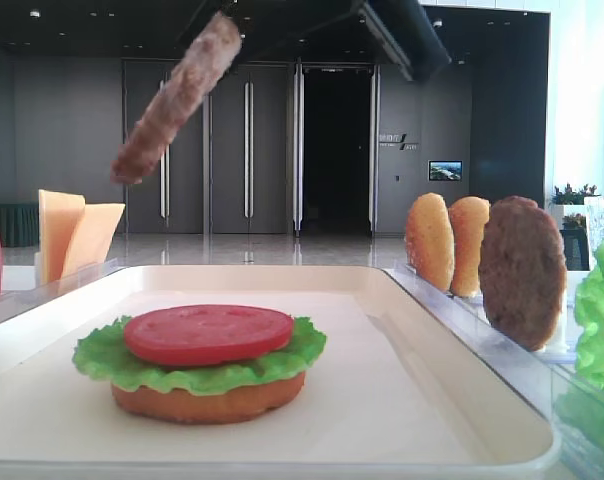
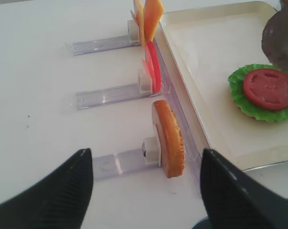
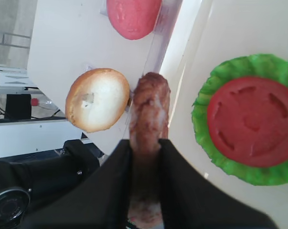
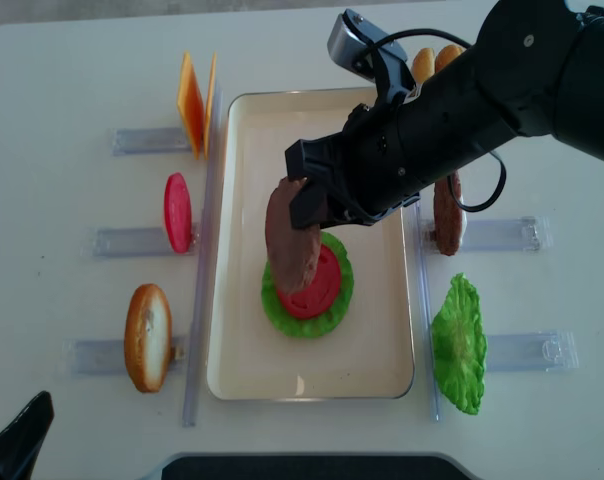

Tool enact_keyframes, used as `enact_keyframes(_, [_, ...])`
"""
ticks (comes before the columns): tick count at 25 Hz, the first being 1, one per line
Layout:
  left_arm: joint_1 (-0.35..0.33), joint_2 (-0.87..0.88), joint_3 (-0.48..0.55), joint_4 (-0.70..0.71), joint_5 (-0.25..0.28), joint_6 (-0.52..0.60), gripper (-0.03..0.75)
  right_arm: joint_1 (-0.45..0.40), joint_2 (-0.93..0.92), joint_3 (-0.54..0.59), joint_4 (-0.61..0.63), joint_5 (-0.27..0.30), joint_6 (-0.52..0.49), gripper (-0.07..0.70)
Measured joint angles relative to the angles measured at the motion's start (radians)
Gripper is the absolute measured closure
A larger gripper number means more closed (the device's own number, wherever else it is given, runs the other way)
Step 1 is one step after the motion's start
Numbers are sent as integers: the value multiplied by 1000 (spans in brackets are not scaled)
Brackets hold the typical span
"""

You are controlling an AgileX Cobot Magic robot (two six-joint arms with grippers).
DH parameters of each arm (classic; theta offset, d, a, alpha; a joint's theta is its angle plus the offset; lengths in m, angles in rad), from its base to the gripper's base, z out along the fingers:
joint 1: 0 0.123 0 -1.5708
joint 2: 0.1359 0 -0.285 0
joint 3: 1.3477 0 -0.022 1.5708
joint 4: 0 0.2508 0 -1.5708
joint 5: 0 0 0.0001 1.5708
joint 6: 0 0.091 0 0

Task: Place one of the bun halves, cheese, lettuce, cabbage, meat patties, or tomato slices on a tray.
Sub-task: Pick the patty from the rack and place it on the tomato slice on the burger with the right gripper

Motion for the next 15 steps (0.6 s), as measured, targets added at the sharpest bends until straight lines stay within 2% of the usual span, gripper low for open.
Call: enact_keyframes(15, [0, 0, 0, 0, 0, 0, 181, -8, 95, 0, 52, -25, -107, 510])
